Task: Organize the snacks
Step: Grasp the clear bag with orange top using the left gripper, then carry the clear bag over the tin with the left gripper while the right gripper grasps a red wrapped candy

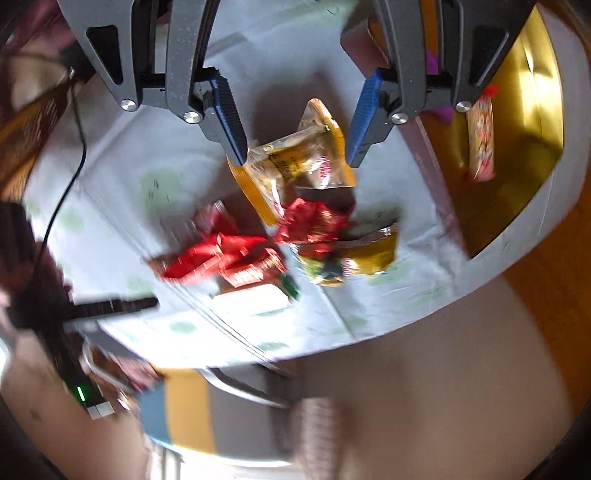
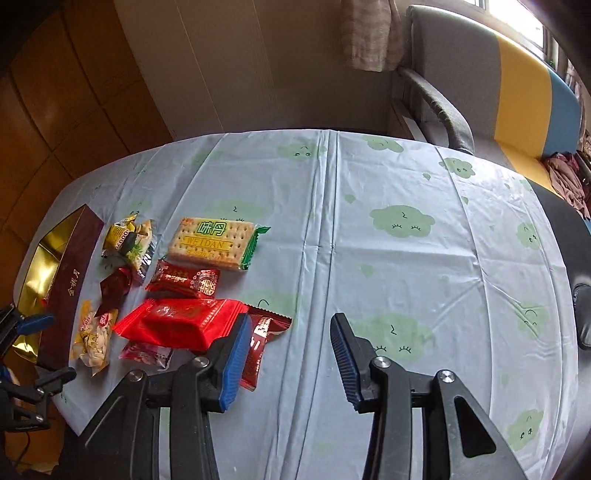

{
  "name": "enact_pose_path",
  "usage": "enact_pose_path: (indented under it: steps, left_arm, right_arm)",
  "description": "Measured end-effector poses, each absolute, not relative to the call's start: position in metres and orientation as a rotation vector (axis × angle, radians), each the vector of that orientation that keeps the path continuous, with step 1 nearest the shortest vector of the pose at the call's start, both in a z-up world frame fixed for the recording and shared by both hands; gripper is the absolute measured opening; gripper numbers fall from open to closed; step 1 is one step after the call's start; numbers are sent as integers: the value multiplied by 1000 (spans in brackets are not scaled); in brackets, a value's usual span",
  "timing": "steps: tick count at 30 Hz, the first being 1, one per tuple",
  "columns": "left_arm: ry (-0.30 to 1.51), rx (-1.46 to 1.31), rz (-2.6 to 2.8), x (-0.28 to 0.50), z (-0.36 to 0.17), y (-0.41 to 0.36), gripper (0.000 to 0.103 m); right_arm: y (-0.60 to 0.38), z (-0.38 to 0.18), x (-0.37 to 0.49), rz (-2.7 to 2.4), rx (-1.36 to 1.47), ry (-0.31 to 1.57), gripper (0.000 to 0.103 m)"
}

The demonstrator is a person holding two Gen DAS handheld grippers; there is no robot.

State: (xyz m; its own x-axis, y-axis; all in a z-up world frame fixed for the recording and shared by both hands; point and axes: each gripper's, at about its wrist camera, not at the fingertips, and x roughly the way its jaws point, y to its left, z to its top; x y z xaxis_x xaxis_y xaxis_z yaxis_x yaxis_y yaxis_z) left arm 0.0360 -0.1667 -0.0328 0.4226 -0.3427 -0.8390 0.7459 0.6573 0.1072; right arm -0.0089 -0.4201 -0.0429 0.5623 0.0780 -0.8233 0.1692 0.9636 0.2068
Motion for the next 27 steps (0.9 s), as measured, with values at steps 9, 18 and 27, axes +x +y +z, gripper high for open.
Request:
enact_pose_path:
  steps: [9, 18, 27]
  left_arm:
    - [930, 760, -822, 51, -73, -190, 70]
    - [998, 492, -804, 72, -74, -186, 33]
    - [1014, 270, -863, 20, -61, -159, 33]
  right_arm:
    - [-423, -35, -9, -39, 285, 947, 49]
    - [-427, -33, -9, -49, 295, 928, 49]
    - [-415, -34, -8, 13, 277, 940, 49]
